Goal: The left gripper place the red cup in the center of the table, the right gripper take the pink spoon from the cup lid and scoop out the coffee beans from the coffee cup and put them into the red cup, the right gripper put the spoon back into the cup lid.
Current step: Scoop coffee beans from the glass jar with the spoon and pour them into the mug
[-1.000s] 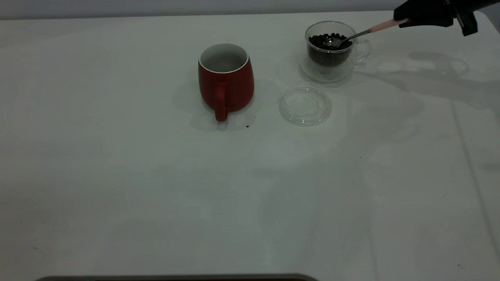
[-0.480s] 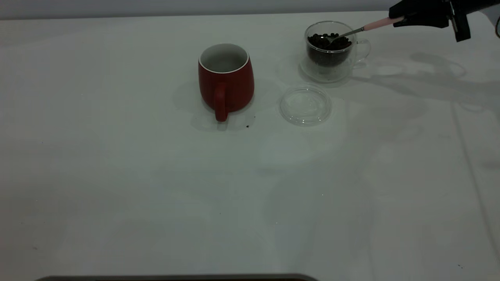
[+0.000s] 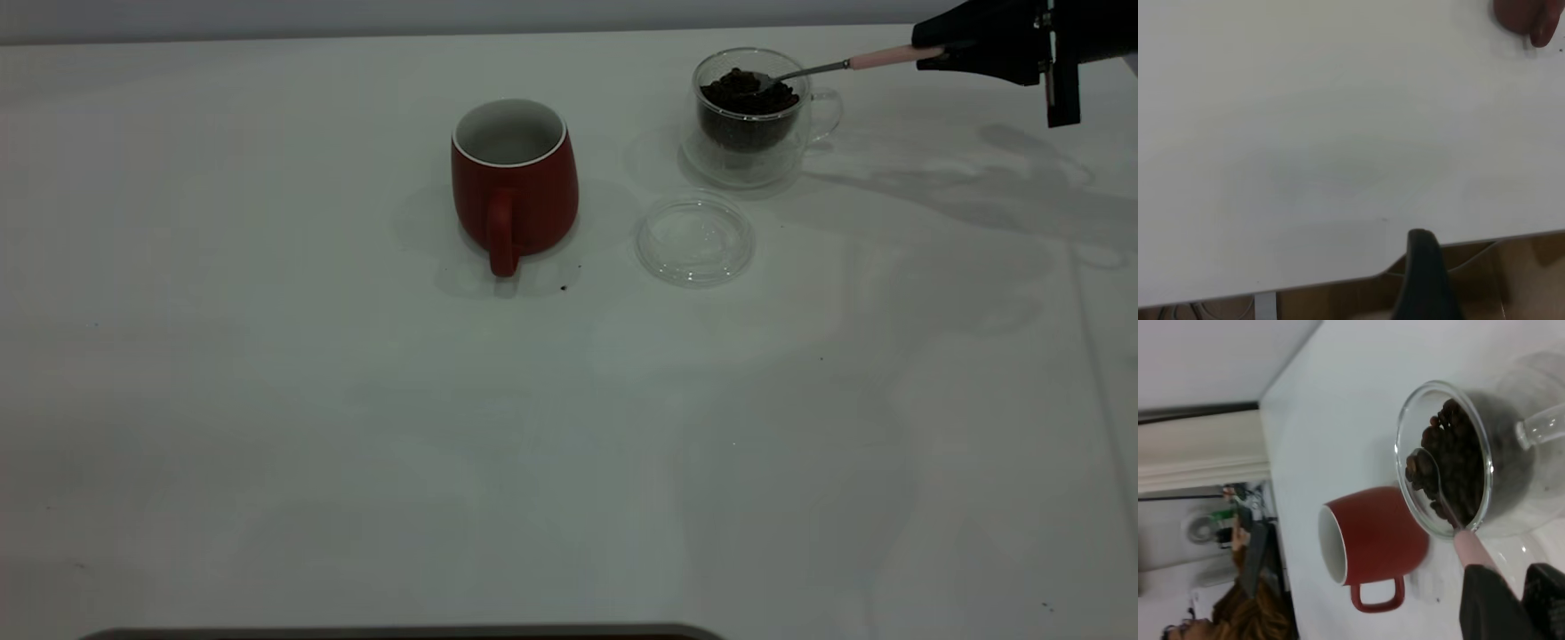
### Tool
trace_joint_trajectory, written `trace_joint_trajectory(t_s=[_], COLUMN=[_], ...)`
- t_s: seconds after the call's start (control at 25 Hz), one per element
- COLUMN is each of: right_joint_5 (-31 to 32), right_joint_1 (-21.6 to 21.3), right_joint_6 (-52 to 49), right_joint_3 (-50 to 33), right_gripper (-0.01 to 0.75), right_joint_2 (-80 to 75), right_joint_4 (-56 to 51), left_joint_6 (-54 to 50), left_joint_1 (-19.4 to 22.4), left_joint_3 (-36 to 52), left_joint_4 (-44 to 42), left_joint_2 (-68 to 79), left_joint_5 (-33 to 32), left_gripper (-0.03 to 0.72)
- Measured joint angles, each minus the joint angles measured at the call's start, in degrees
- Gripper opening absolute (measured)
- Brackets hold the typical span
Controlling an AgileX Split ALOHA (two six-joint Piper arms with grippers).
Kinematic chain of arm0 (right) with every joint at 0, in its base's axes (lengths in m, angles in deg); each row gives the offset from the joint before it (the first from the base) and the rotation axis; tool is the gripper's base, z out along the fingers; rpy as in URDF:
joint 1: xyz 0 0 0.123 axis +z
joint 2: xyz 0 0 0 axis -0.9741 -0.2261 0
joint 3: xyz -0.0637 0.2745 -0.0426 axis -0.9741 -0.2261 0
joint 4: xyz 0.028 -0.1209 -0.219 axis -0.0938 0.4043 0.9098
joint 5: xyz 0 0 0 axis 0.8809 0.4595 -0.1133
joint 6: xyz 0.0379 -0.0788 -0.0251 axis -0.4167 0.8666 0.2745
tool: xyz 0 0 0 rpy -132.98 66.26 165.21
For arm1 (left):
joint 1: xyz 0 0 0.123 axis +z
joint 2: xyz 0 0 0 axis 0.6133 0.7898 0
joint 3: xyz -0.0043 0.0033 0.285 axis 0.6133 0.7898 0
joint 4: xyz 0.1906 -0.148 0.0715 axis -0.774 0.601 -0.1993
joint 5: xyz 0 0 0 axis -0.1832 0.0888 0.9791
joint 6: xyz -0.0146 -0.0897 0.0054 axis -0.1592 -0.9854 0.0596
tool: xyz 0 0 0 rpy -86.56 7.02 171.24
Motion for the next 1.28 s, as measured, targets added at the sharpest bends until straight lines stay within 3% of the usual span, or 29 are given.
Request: trace_joint_trajectory(t_s=[0.68,1.28], right_joint_5=[0.06,0.06], right_joint_1=[-0.09,8.02], right_joint_6=[1.78,1.73], right_joint_3=[0.07,0.07], right_gripper=[0.112,0.112], right_joint_2=[-0.74,0.5], right_joint_4=[-2.84,-4.2], left_joint_6=[0.0,0.0], left_joint_1=[0.0,0.0], left_joint_3=[0.0,0.0], left_joint_4=[0.0,0.0], left_joint_2=[0.0,0.0], left_joint_5=[0.0,0.0], left_gripper=[0.588,0.588])
